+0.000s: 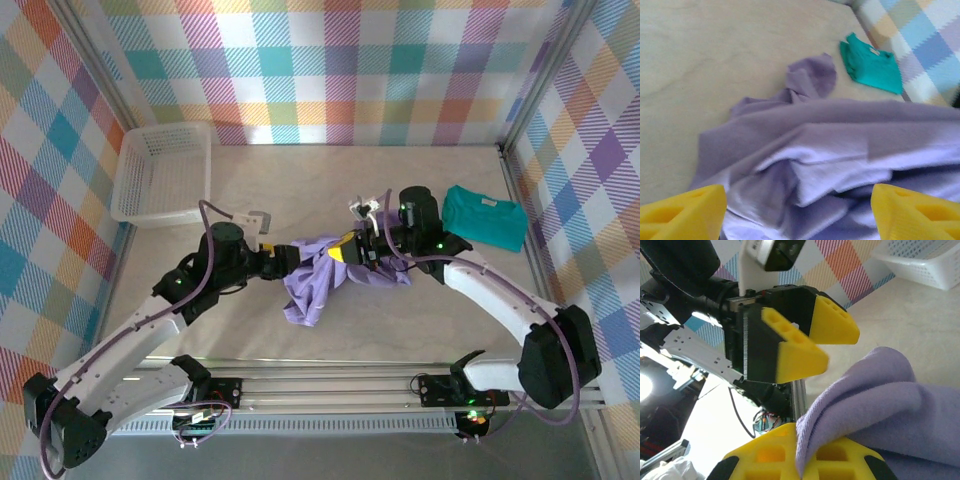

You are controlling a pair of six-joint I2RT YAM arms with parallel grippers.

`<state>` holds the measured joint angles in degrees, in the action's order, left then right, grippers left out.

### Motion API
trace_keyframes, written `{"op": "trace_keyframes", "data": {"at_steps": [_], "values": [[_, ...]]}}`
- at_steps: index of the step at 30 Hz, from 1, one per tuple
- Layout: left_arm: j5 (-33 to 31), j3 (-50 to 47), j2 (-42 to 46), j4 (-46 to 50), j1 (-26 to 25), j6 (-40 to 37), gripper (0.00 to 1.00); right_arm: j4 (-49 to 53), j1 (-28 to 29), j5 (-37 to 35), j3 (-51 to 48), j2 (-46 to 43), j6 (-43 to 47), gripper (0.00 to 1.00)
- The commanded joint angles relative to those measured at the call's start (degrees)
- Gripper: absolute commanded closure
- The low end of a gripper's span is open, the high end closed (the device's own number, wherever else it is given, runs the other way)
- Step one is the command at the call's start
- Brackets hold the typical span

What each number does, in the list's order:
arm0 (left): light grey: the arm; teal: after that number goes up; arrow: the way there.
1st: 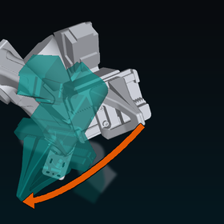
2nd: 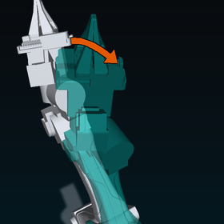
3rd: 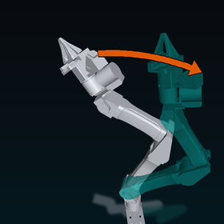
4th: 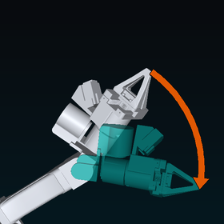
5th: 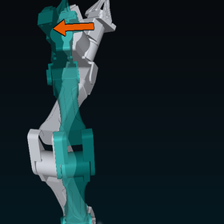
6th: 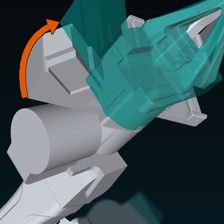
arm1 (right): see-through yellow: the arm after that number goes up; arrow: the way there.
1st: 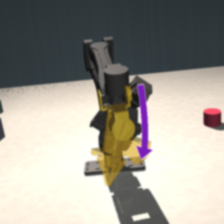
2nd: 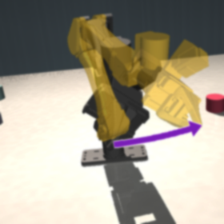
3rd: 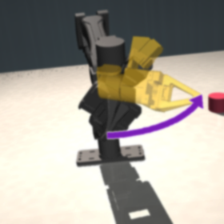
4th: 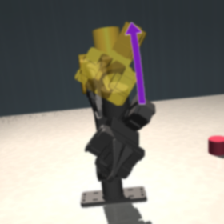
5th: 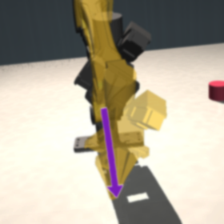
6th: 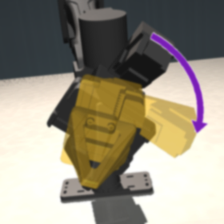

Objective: Fold the inside-out t-shirt
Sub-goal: Turn the T-shirt inside out at the center of the table.

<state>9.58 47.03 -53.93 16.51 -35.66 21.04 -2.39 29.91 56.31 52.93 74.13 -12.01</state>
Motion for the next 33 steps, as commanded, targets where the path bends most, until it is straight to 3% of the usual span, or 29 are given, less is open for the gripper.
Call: {"op": "trace_keyframes", "data": {"at_steps": [1,4,7,10,12,15,17,19,21,23,25,26,29,33], "values": [[6.7,2.4,-2.8,-1.8,-1.1,-7.3,0.22,3.3,-0.8,6.3,4.2,0.1,4.8,1.00],[4.2,4.5,-5.8,2.3,-2.1,-14.1,0.12,7.1,-2.0,7.9,5.8,0.5,6.8,1.00],[-3.9,5.4,-8.6,2.7,-2.6,-15.3,0.10,11.8,-2.4,9.2,7.6,0.9,9.7,1.00],[-6.1,5.9,-11.2,0.0,-2.5,-15.6,0.10,16.4,-2.6,9.7,8.8,1.3,13.1,1.00],[-5.1,7.2,-13.5,-2.4,-2.6,-16.0,0.12,17.9,-2.7,10.6,9.0,1.5,14.5,1.00],[2.7,10.6,-18.4,-3.3,-2.7,-17.7,0.17,17.1,-2.7,11.7,8.5,2.0,14.7,1.00],[8.9,13.4,-22.5,-3.2,-2.7,-18.5,0.37,17.5,-2.8,11.2,8.7,2.5,14.8,1.00],[14.6,16.4,-25.3,-2.5,-2.6,-17.2,0.69,20.8,-2.8,5.3,9.1,2.1,16.3,1.00],[21.2,17.2,-25.1,-4.0,-1.0,-12.1,0.96,23.8,-2.9,-15.6,9.1,0.5,13.9,0.99],[29.8,14.5,-22.8,-10.3,2.8,-1.5,1.00,30.8,-2.9,-44.0,11.2,0.4,7.9,0.92],[37.1,10.0,-20.0,-21.6,6.9,12.9,1.00,35.3,-1.4,-58.6,12.7,0.4,7.7,0.87],[38.2,8.1,-18.9,-25.9,8.0,18.4,1.00,34.5,-0.3,-62.5,12.0,-0.2,8.4,0.83],[38.9,7.2,-16.3,-27.9,9.0,26.0,1.00,30.0,2.3,-60.2,10.2,-1.7,12.3,0.70],[36.8,8.1,-13.6,-23.0,9.0,24.5,1.00,23.5,4.0,-46.2,6.5,-7.4,16.8,0.56]]}}
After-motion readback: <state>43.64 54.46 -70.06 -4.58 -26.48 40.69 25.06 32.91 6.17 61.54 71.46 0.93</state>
